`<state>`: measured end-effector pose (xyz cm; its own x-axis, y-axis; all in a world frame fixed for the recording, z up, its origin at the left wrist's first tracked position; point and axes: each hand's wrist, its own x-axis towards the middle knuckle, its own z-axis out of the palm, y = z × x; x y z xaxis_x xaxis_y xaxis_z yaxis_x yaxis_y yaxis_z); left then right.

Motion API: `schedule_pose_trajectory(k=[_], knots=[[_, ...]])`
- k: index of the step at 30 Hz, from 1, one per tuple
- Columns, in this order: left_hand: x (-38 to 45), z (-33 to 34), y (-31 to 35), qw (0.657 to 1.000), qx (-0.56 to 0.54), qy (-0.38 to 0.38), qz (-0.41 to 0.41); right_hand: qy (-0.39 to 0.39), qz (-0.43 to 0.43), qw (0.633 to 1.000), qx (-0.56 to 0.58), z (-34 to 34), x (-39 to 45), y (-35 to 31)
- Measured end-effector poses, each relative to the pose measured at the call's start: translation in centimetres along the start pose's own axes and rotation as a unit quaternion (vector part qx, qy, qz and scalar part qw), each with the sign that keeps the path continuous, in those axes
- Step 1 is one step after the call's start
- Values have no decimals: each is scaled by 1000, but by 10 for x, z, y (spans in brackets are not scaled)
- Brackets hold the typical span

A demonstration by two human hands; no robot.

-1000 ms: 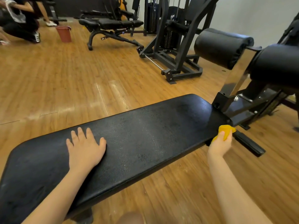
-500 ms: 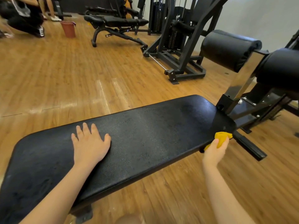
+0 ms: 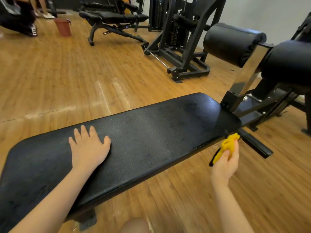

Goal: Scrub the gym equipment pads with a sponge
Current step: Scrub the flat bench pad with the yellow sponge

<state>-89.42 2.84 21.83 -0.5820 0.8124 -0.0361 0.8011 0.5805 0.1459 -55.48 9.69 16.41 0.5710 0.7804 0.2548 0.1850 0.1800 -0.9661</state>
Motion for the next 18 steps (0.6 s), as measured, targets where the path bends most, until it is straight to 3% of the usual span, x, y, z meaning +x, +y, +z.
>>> schedule_pose_trajectory(k=[4,10,15,18], knots=[[0,0,1,1000,-3,2,-2,-86,-30,995,-49,18,29,10],[0,2,1,1000,2,5,-2,-54,-59,996,-41,38,-12,-1],[-1,0,1,1000,1,0,0,-221,-188,956,-39,36,-99,-6],[-1,-1,1,1000,0,-2,3,-295,-248,920,-77,17,-79,-3]])
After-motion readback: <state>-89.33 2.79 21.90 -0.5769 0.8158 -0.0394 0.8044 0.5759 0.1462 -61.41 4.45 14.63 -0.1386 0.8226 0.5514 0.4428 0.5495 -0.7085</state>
